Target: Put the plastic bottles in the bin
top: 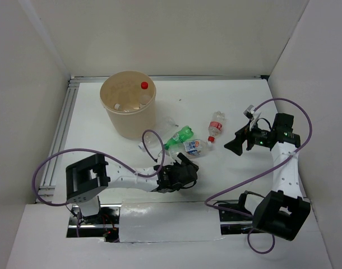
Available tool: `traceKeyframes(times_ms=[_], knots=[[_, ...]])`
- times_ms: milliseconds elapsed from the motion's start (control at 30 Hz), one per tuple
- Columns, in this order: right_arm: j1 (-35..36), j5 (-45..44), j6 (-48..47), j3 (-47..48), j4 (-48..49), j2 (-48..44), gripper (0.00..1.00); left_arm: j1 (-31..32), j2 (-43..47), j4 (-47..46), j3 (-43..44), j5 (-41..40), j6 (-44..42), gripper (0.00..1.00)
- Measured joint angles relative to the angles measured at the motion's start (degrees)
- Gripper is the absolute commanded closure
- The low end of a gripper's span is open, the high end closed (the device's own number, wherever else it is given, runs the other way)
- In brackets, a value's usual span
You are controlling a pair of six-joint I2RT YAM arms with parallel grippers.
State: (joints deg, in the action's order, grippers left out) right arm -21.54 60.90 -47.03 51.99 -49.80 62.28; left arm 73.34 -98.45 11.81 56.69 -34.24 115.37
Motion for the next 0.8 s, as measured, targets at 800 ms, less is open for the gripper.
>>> traceKeyframes(times_ms=[800], knots=[[0.0,0.0,-0.02,0.0,0.02,0.0,0.0,-3.23,2.16,-2.8,-4.48,0.02,-1.11,0.01]])
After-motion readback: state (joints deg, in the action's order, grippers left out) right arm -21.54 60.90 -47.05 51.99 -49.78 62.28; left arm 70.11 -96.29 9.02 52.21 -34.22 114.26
